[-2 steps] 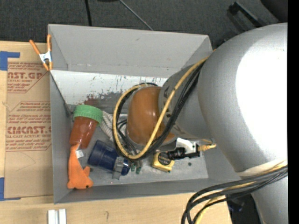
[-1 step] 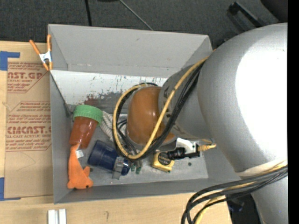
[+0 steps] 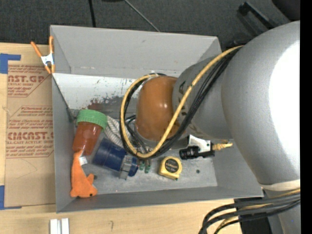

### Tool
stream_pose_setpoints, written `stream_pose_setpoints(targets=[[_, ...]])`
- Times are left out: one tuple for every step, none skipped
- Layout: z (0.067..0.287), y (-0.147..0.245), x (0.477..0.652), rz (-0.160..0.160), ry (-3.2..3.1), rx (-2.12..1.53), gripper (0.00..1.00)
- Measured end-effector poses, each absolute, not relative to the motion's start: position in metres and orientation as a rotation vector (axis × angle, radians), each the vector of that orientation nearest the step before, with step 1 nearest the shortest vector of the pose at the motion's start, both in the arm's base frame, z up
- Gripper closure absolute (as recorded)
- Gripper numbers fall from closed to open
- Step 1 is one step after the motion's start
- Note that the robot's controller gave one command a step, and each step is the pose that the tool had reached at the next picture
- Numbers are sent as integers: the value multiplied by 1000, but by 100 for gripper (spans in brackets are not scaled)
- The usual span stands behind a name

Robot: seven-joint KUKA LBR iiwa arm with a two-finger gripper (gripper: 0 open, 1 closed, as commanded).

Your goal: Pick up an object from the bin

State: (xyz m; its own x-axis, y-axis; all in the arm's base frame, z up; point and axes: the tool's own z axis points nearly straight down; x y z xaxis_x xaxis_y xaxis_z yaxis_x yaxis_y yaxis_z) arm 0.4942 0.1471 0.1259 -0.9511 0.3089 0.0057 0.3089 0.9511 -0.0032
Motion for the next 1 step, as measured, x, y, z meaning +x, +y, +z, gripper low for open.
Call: stream_pose_setpoints(targets=[[199,171,508,1,-3094,-546,100]])
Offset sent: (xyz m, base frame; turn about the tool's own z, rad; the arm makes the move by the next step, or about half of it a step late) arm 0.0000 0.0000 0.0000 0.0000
